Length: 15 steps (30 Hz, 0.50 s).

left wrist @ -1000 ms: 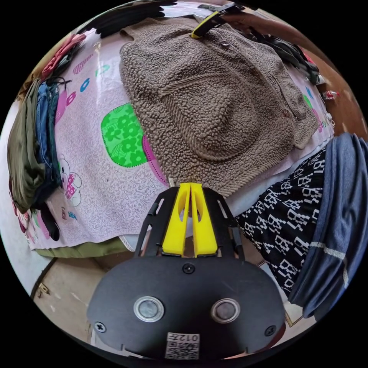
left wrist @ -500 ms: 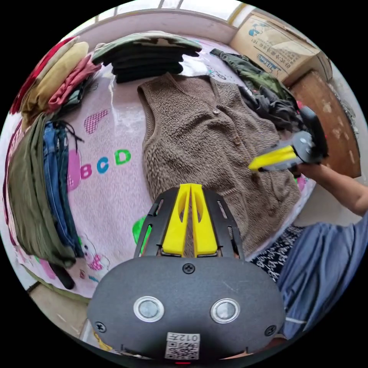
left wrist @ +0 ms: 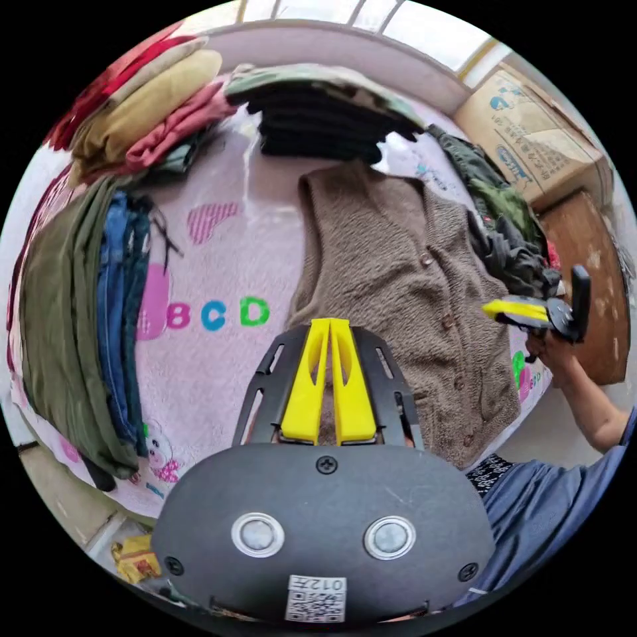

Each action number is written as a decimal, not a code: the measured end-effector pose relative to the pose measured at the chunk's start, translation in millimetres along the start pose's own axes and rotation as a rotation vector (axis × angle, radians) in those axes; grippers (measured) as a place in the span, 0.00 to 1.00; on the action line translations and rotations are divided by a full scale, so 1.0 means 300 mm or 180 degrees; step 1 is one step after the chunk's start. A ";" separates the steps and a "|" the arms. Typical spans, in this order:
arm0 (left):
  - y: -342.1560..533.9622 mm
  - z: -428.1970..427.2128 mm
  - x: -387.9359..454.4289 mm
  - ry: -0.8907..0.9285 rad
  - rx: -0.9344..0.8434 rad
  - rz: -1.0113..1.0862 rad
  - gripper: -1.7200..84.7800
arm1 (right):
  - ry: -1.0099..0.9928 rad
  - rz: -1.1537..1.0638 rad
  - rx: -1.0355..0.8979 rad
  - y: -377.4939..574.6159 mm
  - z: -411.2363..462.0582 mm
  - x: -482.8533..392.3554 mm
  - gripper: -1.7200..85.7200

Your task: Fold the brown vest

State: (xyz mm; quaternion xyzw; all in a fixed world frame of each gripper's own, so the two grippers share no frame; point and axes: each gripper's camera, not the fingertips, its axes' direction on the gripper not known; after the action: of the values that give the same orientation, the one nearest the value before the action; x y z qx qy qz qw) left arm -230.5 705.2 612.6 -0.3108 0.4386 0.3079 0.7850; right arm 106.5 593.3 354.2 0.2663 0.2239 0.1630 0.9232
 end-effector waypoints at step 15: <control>-0.248 0.338 0.481 0.0031 -0.0181 0.0825 0.04 | 0.0448 -0.0495 -0.0422 -0.193 0.239 0.082 0.02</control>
State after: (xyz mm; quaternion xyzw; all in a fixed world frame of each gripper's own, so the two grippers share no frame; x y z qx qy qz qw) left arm -62.4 766.5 544.5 -0.2751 0.4701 0.4175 0.7273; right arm 173.7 527.0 367.6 0.1744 0.2969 0.1237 0.9307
